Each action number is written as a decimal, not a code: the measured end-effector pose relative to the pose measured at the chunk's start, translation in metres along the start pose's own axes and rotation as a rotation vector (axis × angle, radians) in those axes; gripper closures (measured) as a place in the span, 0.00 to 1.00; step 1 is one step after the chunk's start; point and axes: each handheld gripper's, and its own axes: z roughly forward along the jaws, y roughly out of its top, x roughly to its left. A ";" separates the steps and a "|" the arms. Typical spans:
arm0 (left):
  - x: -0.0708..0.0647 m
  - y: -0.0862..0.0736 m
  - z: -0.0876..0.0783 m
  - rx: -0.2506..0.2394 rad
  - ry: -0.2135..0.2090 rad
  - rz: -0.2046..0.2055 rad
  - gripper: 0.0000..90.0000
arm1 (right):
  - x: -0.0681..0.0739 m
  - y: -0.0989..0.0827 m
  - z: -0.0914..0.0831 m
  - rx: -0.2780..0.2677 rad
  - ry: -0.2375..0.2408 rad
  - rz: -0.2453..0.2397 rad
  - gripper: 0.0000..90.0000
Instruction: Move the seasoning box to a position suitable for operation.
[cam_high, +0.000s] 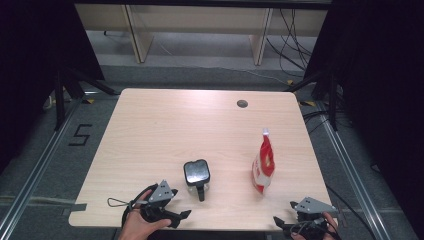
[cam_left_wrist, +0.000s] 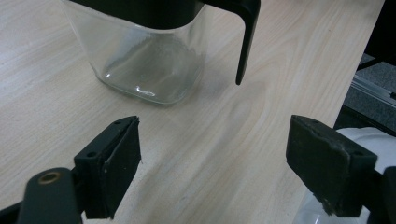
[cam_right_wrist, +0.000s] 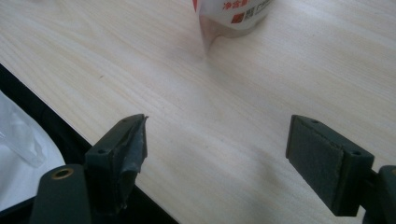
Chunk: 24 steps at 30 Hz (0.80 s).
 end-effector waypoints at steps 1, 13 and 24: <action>0.000 0.000 0.000 -0.003 0.003 0.004 0.20 | 0.000 0.000 0.000 0.007 0.000 0.001 0.24; -0.001 0.002 -0.004 -0.043 -0.009 -0.024 0.29 | 0.000 0.000 0.000 0.003 0.005 0.038 0.24; -0.014 0.014 -0.012 -0.104 -0.043 0.054 0.54 | 0.000 0.001 -0.001 -0.012 0.006 0.028 0.25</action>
